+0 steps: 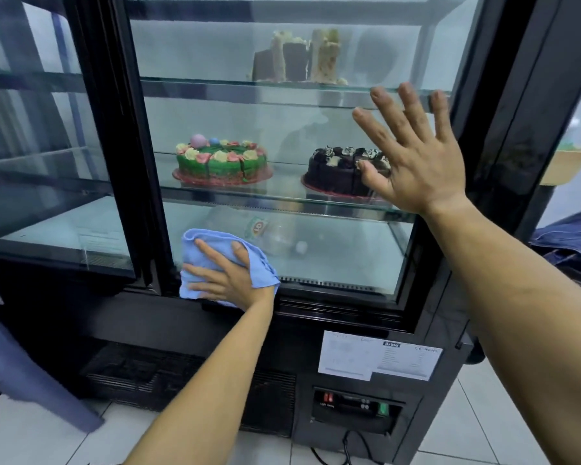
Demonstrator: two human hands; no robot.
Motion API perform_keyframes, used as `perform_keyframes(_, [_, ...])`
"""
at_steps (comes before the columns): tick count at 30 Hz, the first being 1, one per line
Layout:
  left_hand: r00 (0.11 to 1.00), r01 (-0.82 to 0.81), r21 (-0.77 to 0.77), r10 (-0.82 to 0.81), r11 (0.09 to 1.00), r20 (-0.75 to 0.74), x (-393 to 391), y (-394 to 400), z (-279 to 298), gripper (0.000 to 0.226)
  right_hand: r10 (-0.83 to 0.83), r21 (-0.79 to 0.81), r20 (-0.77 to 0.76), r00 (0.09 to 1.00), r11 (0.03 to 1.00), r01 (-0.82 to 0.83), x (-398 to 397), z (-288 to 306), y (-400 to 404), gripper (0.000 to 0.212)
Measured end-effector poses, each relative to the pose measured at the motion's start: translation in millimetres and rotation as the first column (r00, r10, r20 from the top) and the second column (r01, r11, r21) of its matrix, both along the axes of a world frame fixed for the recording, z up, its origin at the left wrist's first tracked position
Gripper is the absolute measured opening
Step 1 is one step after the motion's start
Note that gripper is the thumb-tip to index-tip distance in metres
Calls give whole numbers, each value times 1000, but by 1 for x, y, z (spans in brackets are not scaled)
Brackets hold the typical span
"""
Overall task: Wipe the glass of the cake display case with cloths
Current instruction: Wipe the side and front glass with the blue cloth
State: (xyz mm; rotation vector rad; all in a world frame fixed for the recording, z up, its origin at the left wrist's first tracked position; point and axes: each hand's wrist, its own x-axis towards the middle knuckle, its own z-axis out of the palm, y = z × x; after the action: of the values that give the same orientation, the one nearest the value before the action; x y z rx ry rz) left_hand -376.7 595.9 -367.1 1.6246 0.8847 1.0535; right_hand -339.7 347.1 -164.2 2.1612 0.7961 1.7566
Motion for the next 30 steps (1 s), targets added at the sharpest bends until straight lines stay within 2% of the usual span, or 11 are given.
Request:
perform_keyframes(2, [995, 91, 348, -72, 933, -66, -1, -34, -10, 77, -1, 1, 0, 1000, 1000, 1, -1, 1, 0, 67])
perform_keyframes(3, [986, 161, 565, -110, 809, -125, -1, -44, -20, 75, -3, 1, -5, 1000, 1000, 3, -2, 1, 1, 67])
perform_keyframes(4, [972, 235, 752, -161, 616, -172, -2, -49, -28, 73, -8, 2, -13, 1000, 1000, 8, -3, 1, 2, 67])
perform_keyframes(6, [941, 241, 965, -270, 105, -206, 0, -47, -29, 67, -20, 7, -23, 1000, 1000, 20, -3, 0, 0, 67])
perform_keyframes(9, [892, 90, 868, -349, -488, -289, 14, -50, 4, 58, -47, -2, -50, 998, 999, 47, -6, 2, -1, 67])
perform_keyframes(11, [869, 30, 635, -294, -772, -398, 26, -65, 20, 58, -53, -1, -55, 997, 999, 53, -8, 2, 1, 67])
perform_keyframes(12, [864, 18, 516, -246, -856, -439, 30, -73, 25, 59, -59, -1, -59, 997, 998, 59, -9, 1, 1, 67])
perform_keyframes(14, [857, 9, 396, -197, -918, -476, 33, -80, 29, 61, -69, -4, -62, 996, 998, 68, -10, 3, 0, 66])
perform_keyframes(21, [848, -6, 548, -295, -836, -441, 21, 49, 17, 60, -118, -19, -64, 991, 993, 117, -14, 4, 2, 68])
perform_keyframes(26, [860, 76, 434, -161, -898, -484, 7, 177, 36, 67, -147, -25, -46, 988, 989, 146, -15, 6, 5, 67])
perform_keyframes(30, [885, 72, 425, -138, -902, -444, 7, 178, 33, 66, -146, -20, 3, 989, 989, 146, -11, 3, 4, 66])
